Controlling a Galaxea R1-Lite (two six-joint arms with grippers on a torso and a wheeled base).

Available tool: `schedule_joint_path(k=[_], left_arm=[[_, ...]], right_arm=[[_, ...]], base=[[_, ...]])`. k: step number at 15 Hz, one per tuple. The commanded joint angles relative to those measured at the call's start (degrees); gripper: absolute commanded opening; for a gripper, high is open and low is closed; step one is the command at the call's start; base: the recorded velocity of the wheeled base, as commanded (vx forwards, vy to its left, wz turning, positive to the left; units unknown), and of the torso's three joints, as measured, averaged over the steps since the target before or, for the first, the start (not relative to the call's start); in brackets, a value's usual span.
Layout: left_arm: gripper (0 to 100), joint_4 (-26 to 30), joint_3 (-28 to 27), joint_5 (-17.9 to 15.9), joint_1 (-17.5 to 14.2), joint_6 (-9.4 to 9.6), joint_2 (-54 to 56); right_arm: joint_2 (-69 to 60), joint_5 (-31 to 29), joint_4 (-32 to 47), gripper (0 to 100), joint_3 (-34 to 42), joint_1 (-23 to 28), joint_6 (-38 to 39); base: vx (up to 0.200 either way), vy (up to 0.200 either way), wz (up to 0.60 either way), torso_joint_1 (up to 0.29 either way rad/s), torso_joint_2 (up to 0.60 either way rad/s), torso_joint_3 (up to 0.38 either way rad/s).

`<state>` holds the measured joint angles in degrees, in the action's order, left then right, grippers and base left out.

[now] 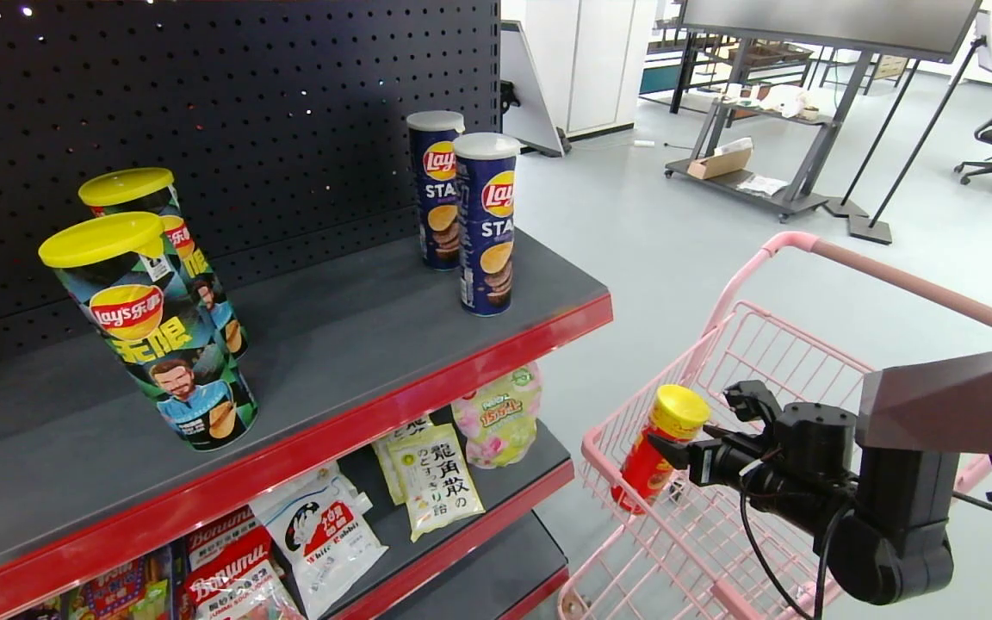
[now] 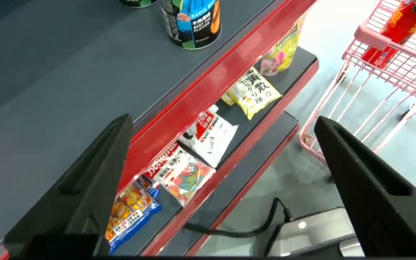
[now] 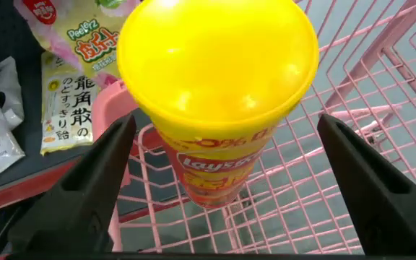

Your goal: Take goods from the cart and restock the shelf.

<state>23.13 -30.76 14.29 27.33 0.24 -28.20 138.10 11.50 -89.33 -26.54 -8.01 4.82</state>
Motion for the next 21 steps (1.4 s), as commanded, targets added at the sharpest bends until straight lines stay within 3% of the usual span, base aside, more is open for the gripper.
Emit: schedule_joint_path(k=[1,6,14,15,18,21], left_arm=[[100,0.0,0.0,0.0,0.0,0.02,-0.2],[100,0.0,0.0,0.0,0.0,0.02,-0.2],[100,0.0,0.1,0.4,0.0,0.02,-0.9],[100,0.0,0.1,0.4,0.0,0.02,-0.9],[100,0.0,0.0,0.4,0.0,0.11,-0.9],[100,0.0,0.0,0.4,0.0,0.11,-0.9]], right_arm=[[0.5,0.0,1.7,100,-2.8,0.0,0.0],[0.8,0.0,7.1,100,-9.1,-0.1,0.0],[3.4,-0.2,7.6,100,-12.4,-0.1,0.0],[3.7,-0.2,7.6,0,-12.3,-0.1,0.1],[3.5,-0.5,7.1,0,-11.4,-0.8,0.1],[0.9,-5.2,5.0,0,-8.2,-3.3,0.1]], base=[[0.0,0.0,0.0,0.0,0.0,0.0],[0.0,0.0,0.0,0.0,0.0,0.0],[0.0,0.0,0.0,0.0,0.0,0.0],[0.0,0.0,0.0,0.0,0.0,0.0],[0.0,0.0,0.0,0.0,0.0,0.0],[0.0,0.0,0.0,0.0,0.0,0.0]])
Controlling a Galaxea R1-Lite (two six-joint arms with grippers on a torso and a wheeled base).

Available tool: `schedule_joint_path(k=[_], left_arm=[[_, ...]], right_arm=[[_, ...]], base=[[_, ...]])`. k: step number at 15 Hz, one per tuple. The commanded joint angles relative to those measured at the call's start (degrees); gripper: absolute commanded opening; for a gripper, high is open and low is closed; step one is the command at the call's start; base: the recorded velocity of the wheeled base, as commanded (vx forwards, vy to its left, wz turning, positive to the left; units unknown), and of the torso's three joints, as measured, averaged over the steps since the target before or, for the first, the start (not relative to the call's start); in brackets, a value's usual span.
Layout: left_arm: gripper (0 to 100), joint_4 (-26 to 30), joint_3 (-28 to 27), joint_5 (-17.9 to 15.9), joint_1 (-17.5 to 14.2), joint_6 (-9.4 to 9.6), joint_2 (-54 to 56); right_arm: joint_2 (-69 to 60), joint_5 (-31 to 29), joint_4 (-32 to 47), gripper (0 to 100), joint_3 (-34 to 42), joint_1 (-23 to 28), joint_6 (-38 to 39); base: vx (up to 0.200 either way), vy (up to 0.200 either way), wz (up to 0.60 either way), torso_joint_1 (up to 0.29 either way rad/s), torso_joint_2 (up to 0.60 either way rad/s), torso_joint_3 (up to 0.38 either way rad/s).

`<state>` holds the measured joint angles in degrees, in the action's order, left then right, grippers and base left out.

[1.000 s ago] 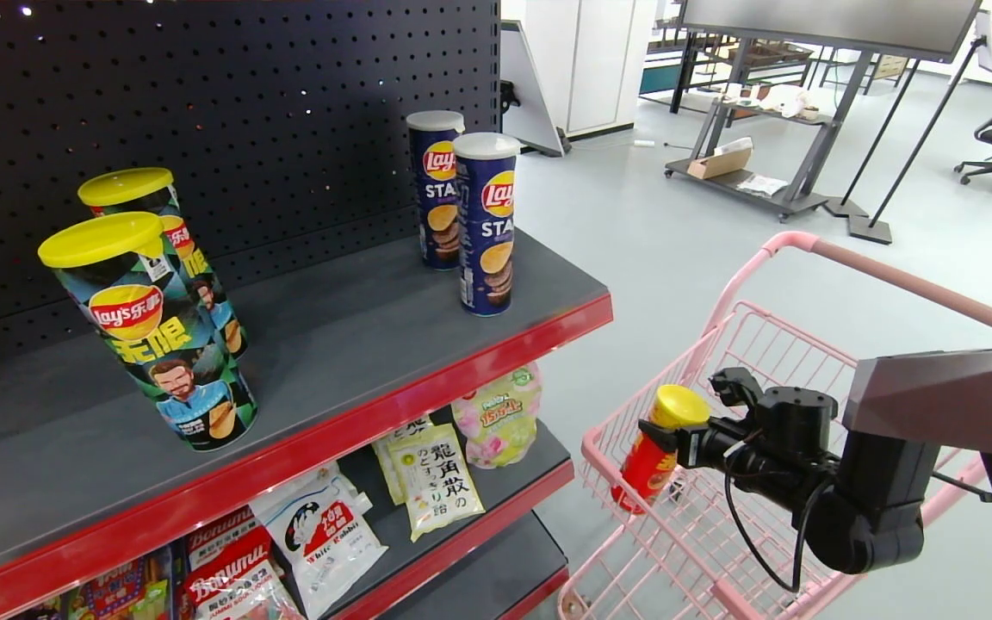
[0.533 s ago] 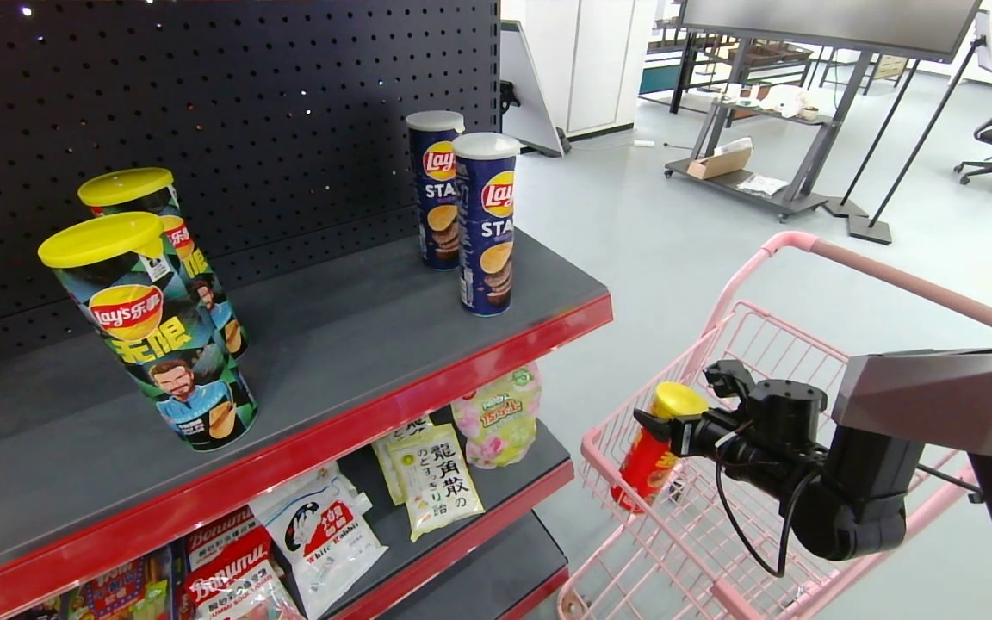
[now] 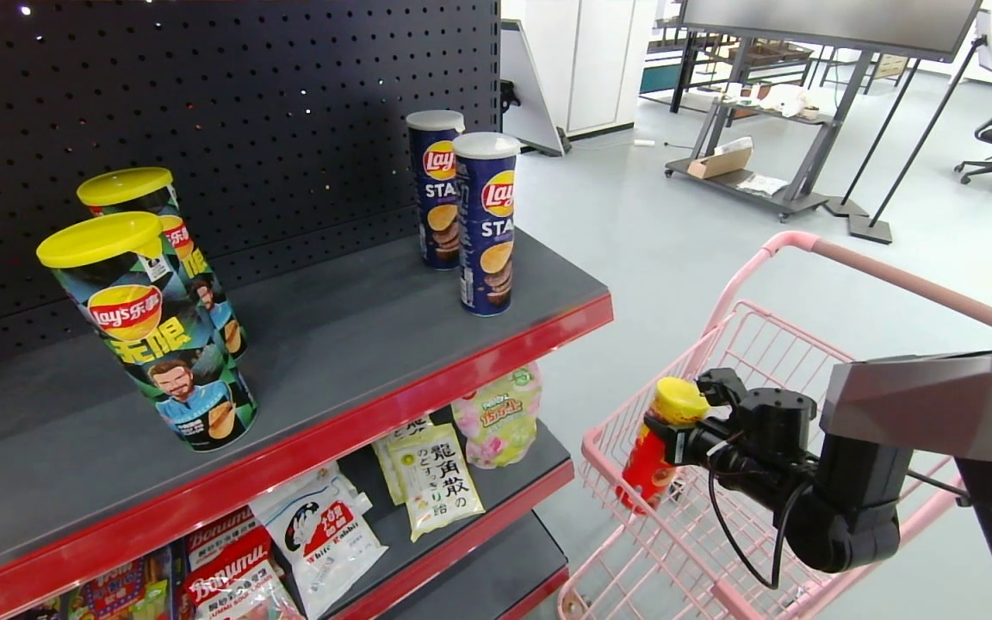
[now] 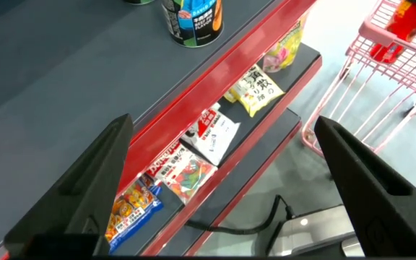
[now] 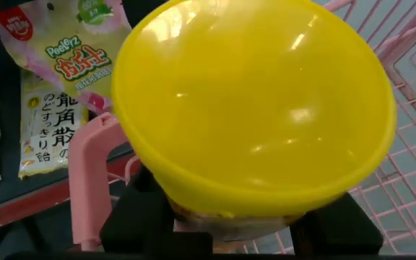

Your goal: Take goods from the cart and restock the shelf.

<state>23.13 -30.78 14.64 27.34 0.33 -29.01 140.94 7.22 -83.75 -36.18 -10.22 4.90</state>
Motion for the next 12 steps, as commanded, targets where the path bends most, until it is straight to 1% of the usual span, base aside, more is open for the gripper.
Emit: schedule_joint_path(k=[1,4,6,9,10,11,12], left_arm=[[100,0.0,0.0,0.0,0.0,0.02,0.0],[100,-0.1,0.1,0.0,0.0,0.02,0.5],[100,-1.2,0.5,0.0,0.1,0.02,0.7],[100,-1.8,0.5,0.0,0.0,0.02,1.1],[100,-1.8,0.2,0.2,0.0,0.02,1.2],[100,-2.3,0.4,1.1,0.0,-0.07,1.5],[100,-3.4,1.1,2.1,0.0,-0.07,2.9]], right_arm=[[-4.1,-2.8,-0.5,0,3.2,-1.9,0.0],[-13.8,-7.5,0.5,0,9.6,-3.5,-0.3],[-23.7,-9.2,4.7,0,12.5,-4.1,-2.2],[-40.9,-10.3,20.4,0,10.2,-3.8,-5.9],[-48.7,-11.7,31.0,0,7.1,-3.8,-6.0],[-54.0,-13.0,38.7,0,4.5,-3.9,-6.0],[-59.5,-14.8,48.1,0,1.6,-3.9,-6.0]], base=[[0.0,0.0,0.0,0.0,0.0,0.0],[0.0,0.0,0.0,0.0,0.0,0.0],[0.0,0.0,0.0,0.0,0.0,0.0],[0.0,0.0,0.0,0.0,0.0,0.0],[0.0,0.0,0.0,0.0,0.0,0.0],[0.0,0.0,0.0,0.0,0.0,0.0],[0.0,0.0,0.0,0.0,0.0,0.0]])
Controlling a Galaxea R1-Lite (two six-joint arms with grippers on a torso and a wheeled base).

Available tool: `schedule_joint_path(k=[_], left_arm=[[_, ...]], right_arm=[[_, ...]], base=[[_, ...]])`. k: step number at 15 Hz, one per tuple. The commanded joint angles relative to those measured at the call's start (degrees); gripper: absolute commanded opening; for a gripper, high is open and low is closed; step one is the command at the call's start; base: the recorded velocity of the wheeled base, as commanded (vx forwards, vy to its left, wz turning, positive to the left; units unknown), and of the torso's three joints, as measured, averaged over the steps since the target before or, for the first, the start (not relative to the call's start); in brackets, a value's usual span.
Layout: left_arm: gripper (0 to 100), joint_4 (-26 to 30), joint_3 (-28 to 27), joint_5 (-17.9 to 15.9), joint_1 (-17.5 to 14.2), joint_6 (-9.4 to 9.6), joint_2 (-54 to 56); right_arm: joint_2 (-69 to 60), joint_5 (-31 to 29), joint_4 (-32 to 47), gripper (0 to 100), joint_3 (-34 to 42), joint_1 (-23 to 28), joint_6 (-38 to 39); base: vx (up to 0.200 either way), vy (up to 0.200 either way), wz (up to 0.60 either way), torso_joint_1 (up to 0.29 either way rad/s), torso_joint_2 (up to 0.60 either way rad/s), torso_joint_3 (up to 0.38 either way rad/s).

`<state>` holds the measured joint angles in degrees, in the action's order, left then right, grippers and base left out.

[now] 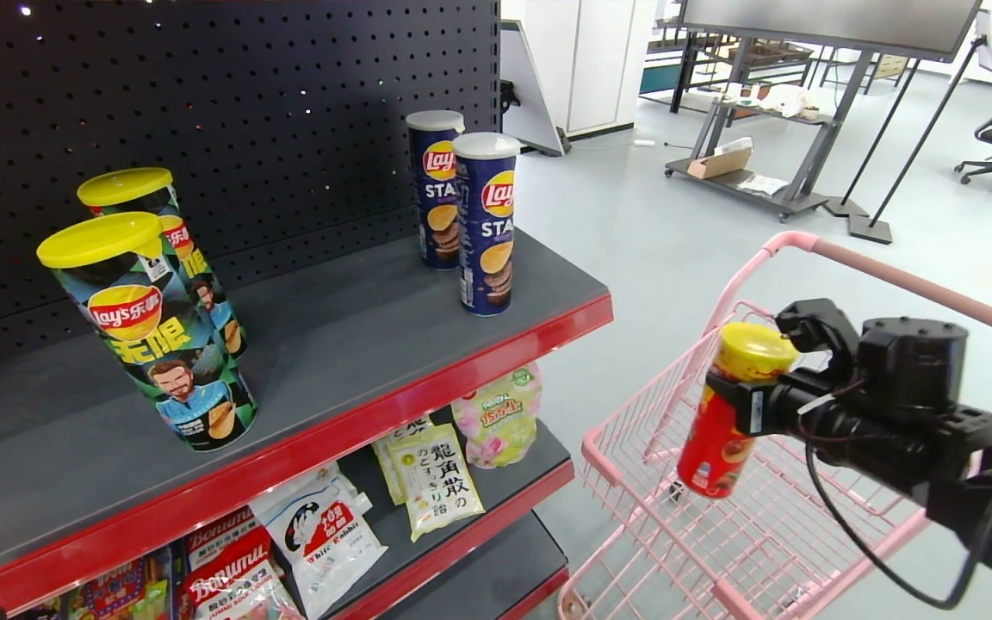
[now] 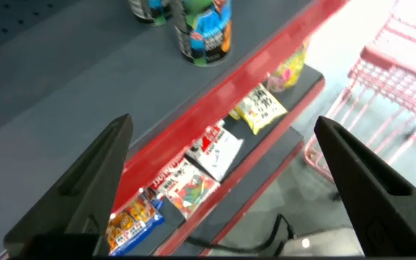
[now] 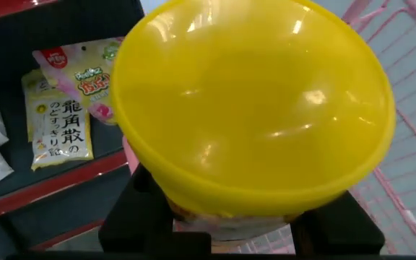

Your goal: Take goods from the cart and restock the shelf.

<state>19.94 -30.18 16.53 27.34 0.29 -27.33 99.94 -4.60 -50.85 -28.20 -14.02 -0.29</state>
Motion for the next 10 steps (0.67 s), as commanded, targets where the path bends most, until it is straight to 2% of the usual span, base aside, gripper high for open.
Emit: schedule_joint_path(k=[1,4,7,10], left_arm=[[100,-0.6,1.2,0.8,0.0,-0.03,2.5],[100,-0.7,2.0,2.4,0.0,-0.03,5.9],[100,-0.4,1.9,4.4,-1.3,-0.12,6.1],[100,0.1,1.3,4.5,-2.5,-0.47,6.1]], right_arm=[[-23.3,-4.5,23.0,0,-7.9,-0.1,-0.9],[-35.2,-9.3,36.3,0,-8.5,0.0,-1.0],[-46.6,-9.8,51.4,0,-8.4,0.2,-3.6],[-54.1,-11.6,58.6,0,-8.5,0.7,-6.3]], base=[[0.0,0.0,0.0,0.0,0.0,0.0],[0.0,0.0,0.0,0.0,0.0,0.0],[0.0,0.0,0.0,0.0,0.0,0.0],[0.0,0.0,0.0,0.0,0.0,0.0]])
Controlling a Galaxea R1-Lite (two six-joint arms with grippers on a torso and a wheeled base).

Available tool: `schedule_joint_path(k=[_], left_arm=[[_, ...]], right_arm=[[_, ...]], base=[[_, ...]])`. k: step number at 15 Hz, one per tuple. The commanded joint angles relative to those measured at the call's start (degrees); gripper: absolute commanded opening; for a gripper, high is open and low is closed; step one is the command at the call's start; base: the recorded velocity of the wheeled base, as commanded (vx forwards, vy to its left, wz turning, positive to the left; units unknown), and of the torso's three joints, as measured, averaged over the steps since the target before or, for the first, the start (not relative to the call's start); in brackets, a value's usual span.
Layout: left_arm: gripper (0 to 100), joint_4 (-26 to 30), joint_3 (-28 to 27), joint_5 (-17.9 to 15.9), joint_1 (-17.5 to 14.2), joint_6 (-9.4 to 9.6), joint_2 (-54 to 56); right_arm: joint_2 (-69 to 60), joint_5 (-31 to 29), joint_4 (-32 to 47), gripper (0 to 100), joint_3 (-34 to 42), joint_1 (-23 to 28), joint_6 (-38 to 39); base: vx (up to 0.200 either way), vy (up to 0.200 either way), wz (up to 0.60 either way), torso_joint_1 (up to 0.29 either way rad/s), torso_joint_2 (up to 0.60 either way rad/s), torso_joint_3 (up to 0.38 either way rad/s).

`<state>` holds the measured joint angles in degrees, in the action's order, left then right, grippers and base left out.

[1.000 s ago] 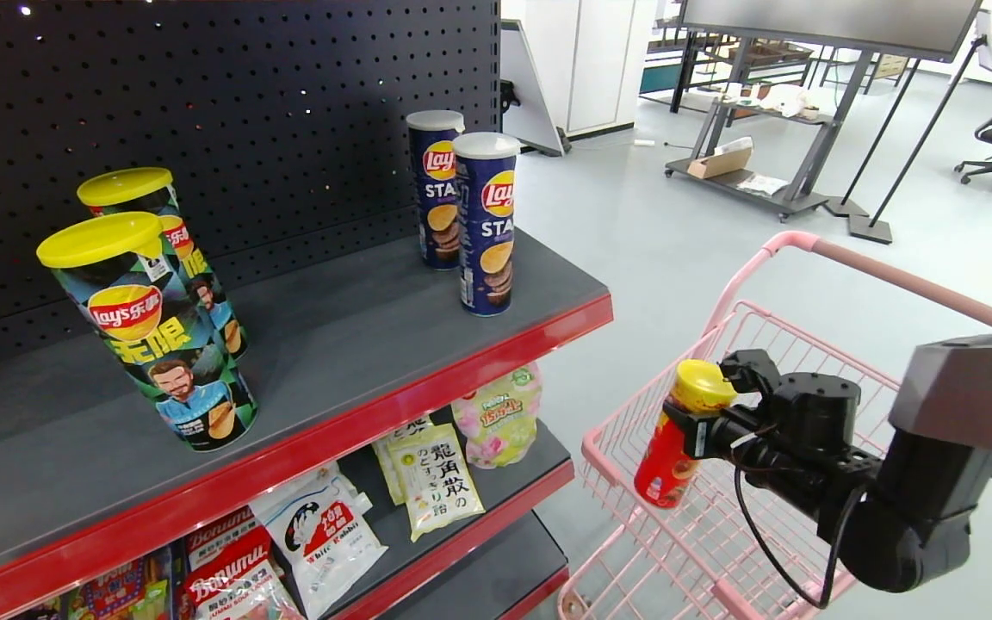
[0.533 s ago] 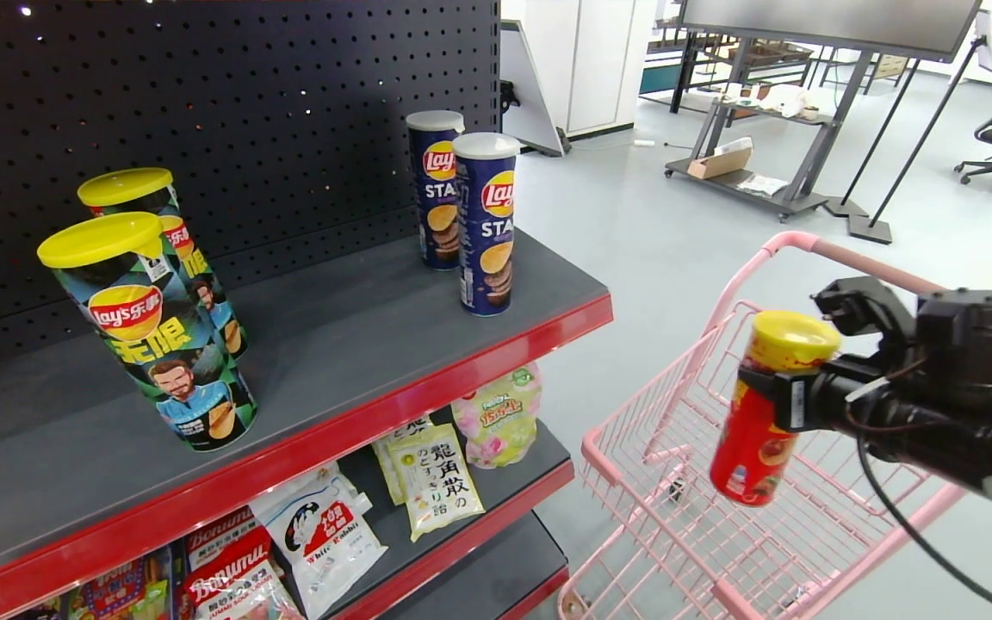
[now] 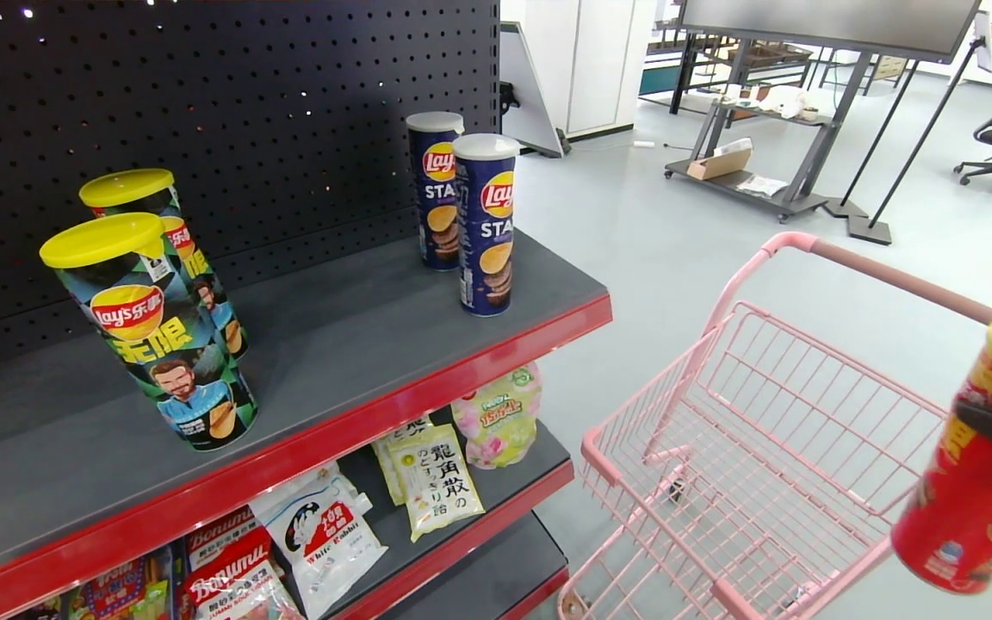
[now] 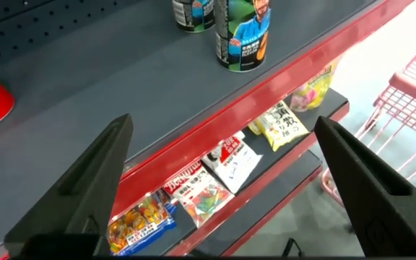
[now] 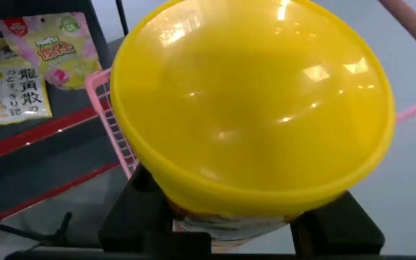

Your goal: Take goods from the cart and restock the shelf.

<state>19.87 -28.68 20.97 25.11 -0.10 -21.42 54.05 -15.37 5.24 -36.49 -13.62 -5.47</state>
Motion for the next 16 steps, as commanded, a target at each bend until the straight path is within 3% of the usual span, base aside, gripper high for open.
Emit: schedule_joint_path(k=[1,3,5,7,13,16], left_arm=[[100,0.6,-0.4,0.0,-0.3,-0.08,0.2],[100,0.6,-0.4,0.0,-0.3,-0.08,0.2],[100,3.6,-2.3,0.0,-3.1,-0.08,-0.1],[100,4.4,-2.8,0.0,-3.8,-0.08,0.0],[100,3.9,-2.6,-0.3,-3.9,-0.08,0.5],[100,4.0,-2.4,-0.5,-3.9,0.1,1.5]], right_arm=[[-10.5,-0.3,4.9,0,-0.4,0.8,-1.3],[-11.7,-0.4,6.3,0,-0.2,1.0,-2.3],[-12.7,-0.7,6.4,0,-0.1,2.0,-3.1],[-13.4,-0.4,6.4,0,0.2,3.5,-3.1],[-15.2,-0.4,6.4,0,1.7,3.6,-3.8],[-16.4,-0.4,6.4,0,2.9,3.6,-4.4]], base=[[0.0,0.0,0.0,0.0,0.0,0.0],[0.0,0.0,0.0,0.0,0.0,0.0],[0.0,0.0,0.0,0.0,0.0,0.0],[0.0,0.0,0.0,0.0,0.0,0.0],[0.0,0.0,0.0,0.0,0.0,0.0],[0.0,0.0,0.0,0.139,-0.34,-0.199]])
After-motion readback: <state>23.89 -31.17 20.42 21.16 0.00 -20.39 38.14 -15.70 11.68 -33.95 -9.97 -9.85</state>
